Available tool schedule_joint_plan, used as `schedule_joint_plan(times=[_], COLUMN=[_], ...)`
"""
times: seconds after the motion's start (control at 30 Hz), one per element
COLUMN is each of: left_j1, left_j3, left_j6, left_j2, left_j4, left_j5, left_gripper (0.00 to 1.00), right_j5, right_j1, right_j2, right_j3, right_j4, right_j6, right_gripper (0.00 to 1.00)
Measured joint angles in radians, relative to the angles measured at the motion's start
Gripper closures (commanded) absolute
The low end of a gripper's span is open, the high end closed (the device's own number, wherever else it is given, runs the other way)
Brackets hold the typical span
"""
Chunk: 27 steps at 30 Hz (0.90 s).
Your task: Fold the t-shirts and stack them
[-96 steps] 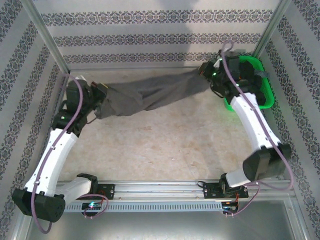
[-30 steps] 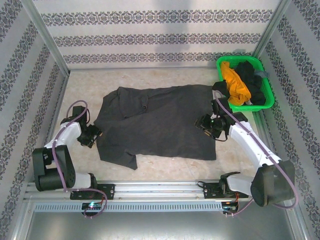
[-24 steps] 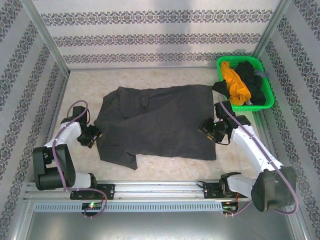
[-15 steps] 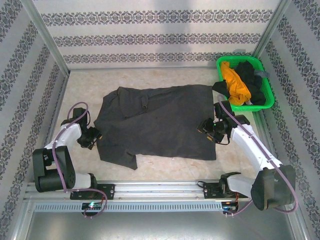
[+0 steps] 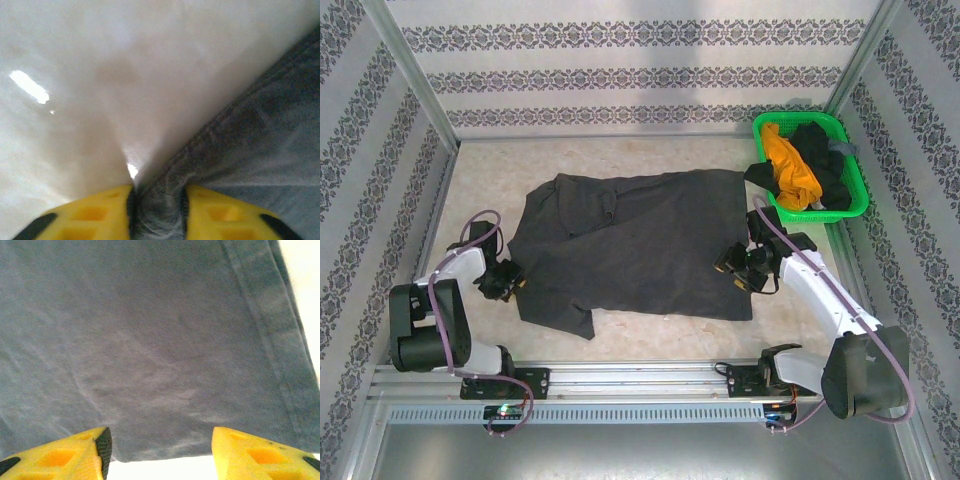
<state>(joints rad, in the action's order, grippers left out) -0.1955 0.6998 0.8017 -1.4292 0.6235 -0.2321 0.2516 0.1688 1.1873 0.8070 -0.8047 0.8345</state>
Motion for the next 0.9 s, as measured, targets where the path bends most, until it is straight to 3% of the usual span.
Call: schedule_joint_plan(times=[0.07, 0.3, 0.57, 0.77, 0.9], left_j1=[0.012, 0.063, 0.064, 0.064, 0.064], left_j3=[0.001, 0.052, 0.122, 0.122, 0.122], left_j6=[0.005, 0.035, 0.073, 0.077, 0.078], left_j2=[0.001, 0.079, 0.14, 0.156, 0.166], left_j4=[-0.009, -0.055, -0.056, -0.053, -0.051], left_j5=[0.0, -0.015, -0.014, -0.015, -0.016], left_gripper=[1.0, 1.0, 1.0, 1.0, 1.0], right_j5=[-0.021, -0.089, -0.088, -0.086, -0.087], right_j1=[-0.01, -0.077, -0.088, -0.096, -0.101], right_j2=[-0.011, -0.124, -0.13, -0.083, -0.032], right_j3=[-0.01, -0.105, -0.224, -0.28, -0.304], right_j4=[-0.03, -0.123, -0.124, -0.039, 0.024], right_j6=[0.018, 0.106, 0.197, 0.245, 0.271], right_gripper=[0.41, 0.4, 0.41, 0.46, 0.55])
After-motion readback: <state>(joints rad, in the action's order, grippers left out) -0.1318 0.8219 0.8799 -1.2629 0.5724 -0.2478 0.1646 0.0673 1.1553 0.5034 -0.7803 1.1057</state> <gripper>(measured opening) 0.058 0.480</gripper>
